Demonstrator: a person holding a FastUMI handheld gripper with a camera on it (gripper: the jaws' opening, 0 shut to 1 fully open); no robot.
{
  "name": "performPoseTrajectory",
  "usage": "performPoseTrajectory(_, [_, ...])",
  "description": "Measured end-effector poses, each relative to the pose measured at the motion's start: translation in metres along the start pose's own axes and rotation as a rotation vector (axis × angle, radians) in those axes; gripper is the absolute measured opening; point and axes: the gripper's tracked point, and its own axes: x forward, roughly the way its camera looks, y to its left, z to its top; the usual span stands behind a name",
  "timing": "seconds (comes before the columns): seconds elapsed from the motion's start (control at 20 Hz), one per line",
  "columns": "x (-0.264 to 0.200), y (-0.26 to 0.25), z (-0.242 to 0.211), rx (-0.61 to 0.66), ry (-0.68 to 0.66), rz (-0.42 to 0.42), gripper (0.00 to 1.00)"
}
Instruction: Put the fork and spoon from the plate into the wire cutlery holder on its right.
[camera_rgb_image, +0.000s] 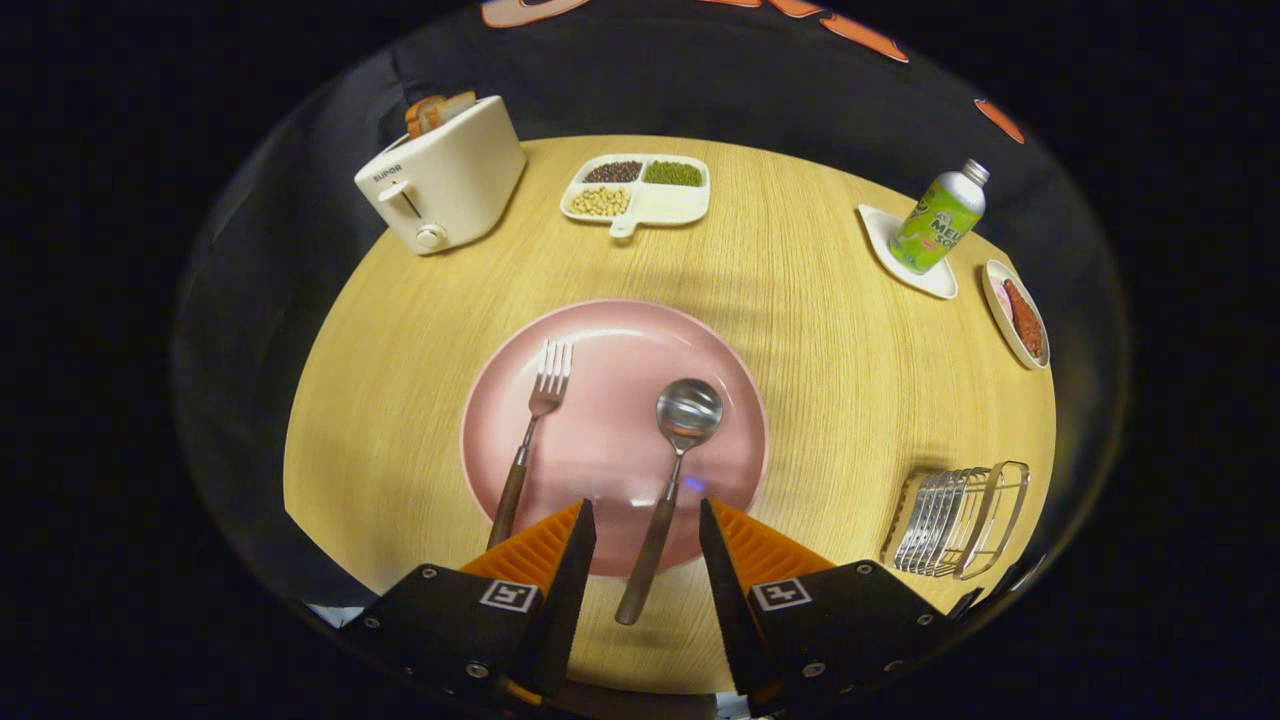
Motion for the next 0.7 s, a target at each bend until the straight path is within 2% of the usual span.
performPoseTrajectory(0.15, [0.011,-0.004,-0.006,0.025,0.069,-0.015,0.57])
performPoseTrajectory(0.5, [0.026,-0.004,-0.016,0.056,0.165,-0.022,0.27])
performPoseTrajectory(0.65, [0.029,-0.005,-0.019,0.063,0.187,-0.039,0.21])
performPoseTrajectory(0.7, [0.03,-0.008,-0.018,0.065,0.18,-0.051,0.17])
